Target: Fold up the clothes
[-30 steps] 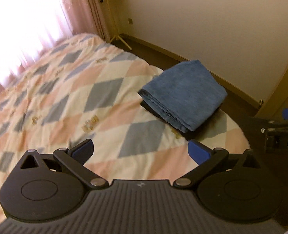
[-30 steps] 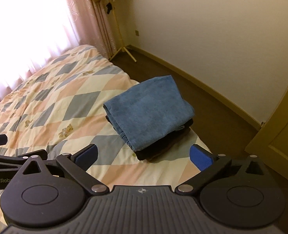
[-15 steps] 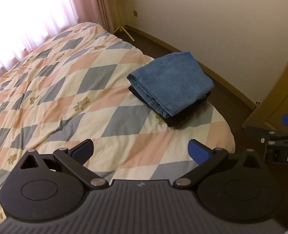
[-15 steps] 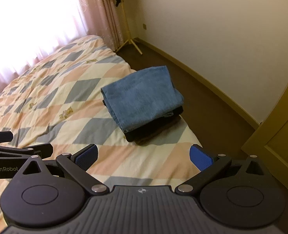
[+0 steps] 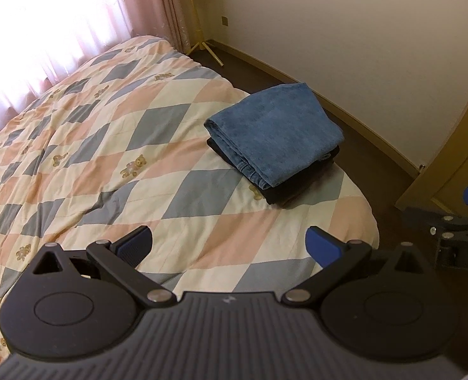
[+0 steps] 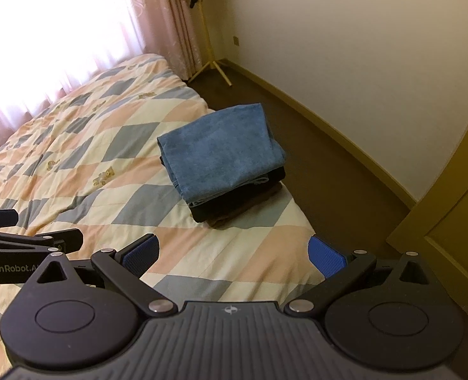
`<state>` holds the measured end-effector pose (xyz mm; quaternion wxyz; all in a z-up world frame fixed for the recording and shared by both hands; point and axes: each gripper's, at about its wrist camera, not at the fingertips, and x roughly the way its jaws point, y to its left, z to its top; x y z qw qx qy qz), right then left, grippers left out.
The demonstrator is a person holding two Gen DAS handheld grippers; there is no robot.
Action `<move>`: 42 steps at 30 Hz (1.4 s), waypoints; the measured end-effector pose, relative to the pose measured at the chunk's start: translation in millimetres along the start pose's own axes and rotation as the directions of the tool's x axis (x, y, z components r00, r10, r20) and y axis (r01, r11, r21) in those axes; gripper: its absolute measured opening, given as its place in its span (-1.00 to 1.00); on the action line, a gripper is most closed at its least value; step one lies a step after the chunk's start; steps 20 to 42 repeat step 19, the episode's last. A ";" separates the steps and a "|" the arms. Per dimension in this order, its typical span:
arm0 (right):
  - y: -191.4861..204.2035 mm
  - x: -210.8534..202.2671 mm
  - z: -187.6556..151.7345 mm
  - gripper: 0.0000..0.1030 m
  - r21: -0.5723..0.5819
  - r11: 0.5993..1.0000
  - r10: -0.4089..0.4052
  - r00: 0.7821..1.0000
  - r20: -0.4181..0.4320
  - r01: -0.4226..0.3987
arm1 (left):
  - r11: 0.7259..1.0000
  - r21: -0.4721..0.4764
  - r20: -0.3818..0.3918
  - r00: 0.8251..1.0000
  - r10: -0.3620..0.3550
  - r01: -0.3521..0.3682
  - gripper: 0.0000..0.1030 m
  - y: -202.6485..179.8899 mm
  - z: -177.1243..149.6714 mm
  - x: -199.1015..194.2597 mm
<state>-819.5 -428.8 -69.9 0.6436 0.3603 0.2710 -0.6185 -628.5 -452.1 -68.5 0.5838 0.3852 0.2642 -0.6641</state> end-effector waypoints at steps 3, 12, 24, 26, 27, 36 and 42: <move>-1.0 0.9 2.9 1.00 -0.006 1.000 0.001 1.000 -0.001 -0.001 | 1.000 0.001 0.004 1.000 0.002 -0.002 0.98 1.3 3.0 0.4; 8.4 7.1 15.1 1.00 -0.017 1.000 -0.008 1.000 0.009 0.008 | 1.000 0.012 0.024 1.000 -0.001 0.000 0.98 15.9 11.6 0.7; 31.6 11.9 21.7 1.00 -0.039 0.999 -0.005 1.000 0.015 0.005 | 1.000 0.006 0.073 0.997 -0.010 0.009 0.98 39.3 13.3 -4.7; 31.6 11.9 21.7 1.00 -0.039 0.999 -0.005 1.000 0.015 0.005 | 1.000 0.006 0.073 0.997 -0.010 0.009 0.98 39.3 13.3 -4.7; 31.6 11.9 21.7 1.00 -0.039 0.999 -0.005 1.000 0.015 0.005 | 1.000 0.006 0.073 0.997 -0.010 0.009 0.98 39.3 13.3 -4.7; 31.6 11.9 21.7 1.00 -0.039 0.999 -0.005 1.000 0.015 0.005 | 1.000 0.006 0.073 0.997 -0.010 0.009 0.98 39.3 13.3 -4.7; 31.6 11.9 21.7 1.00 -0.039 0.999 -0.005 1.000 0.015 0.005 | 1.000 0.006 0.073 0.997 -0.010 0.009 0.98 39.3 13.3 -4.7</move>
